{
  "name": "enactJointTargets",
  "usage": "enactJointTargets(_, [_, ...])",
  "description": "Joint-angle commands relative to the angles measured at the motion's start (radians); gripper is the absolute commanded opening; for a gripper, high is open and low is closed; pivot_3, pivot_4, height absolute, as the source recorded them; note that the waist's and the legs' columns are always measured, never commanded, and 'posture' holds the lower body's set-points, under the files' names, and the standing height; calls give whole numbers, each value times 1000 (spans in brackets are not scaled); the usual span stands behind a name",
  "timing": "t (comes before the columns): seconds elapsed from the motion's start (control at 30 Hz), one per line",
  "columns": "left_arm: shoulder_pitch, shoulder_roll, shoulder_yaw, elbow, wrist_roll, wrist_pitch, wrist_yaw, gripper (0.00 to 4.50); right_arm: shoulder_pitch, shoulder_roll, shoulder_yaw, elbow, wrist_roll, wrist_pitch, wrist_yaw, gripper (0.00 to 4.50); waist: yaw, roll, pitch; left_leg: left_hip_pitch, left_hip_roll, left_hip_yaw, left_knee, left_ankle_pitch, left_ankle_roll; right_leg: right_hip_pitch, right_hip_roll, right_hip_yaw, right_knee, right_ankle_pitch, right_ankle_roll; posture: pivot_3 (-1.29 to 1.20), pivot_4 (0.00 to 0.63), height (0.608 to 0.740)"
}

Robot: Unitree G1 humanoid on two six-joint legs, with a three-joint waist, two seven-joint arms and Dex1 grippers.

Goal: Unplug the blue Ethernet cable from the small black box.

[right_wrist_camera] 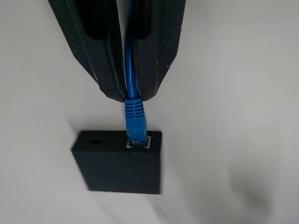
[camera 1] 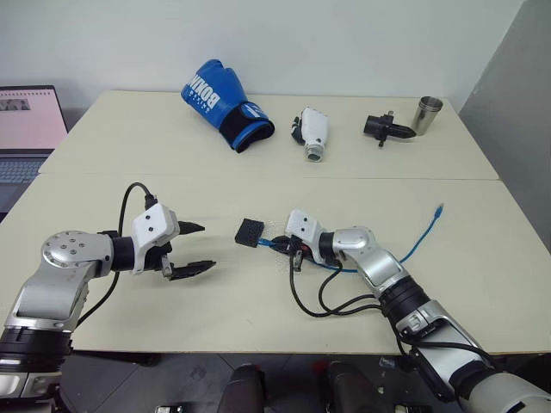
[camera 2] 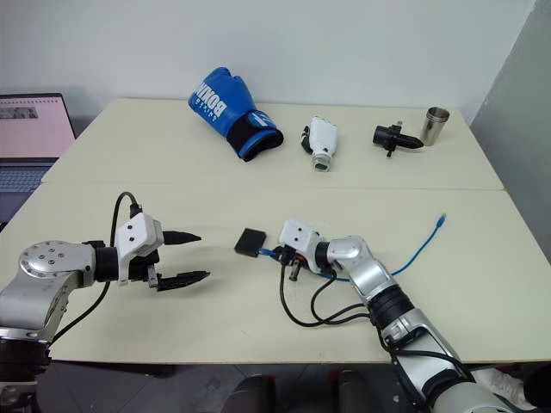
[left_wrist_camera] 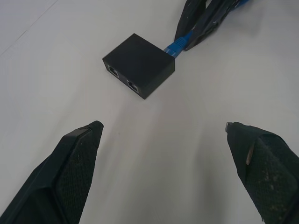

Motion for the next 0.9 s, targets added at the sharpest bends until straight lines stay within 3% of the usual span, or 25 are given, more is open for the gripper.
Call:
enactJointTargets(0.03, [-20,-7,24,-14,-41,67,12,4500,-1,-22,2,-74,-27,-48,6,13,0,0,0,0,0,0,0,0,0,0,0,0,0,0,0,0,150,740])
enactJointTargets(0.27, [-65,-52,109,2,-239,377,45,4500,-10,-137,2,-209,-188,-288,-106,13,0,0,0,0,0,0,0,0,0,0,0,0,0,0,0,0,150,740])
enactJointTargets(0.47, [-135,-151,188,5,-446,648,123,4500,-21,-213,-14,-249,-292,-505,-217,13,0,0,0,0,0,0,1,0,0,0,0,0,0,0,0,0,150,740])
enactJointTargets(0.67, [-196,-232,190,21,-517,722,171,4500,-23,-213,-26,-291,-255,-553,-205,13,-1,-1,0,0,0,-1,1,0,0,1,-1,0,0,0,0,0,150,740])
enactJointTargets(0.9, [-259,-256,174,66,-527,730,167,4500,-25,-192,-25,-315,-236,-533,-191,13,0,-1,0,0,0,-1,2,0,0,1,-1,0,1,0,0,0,150,740])
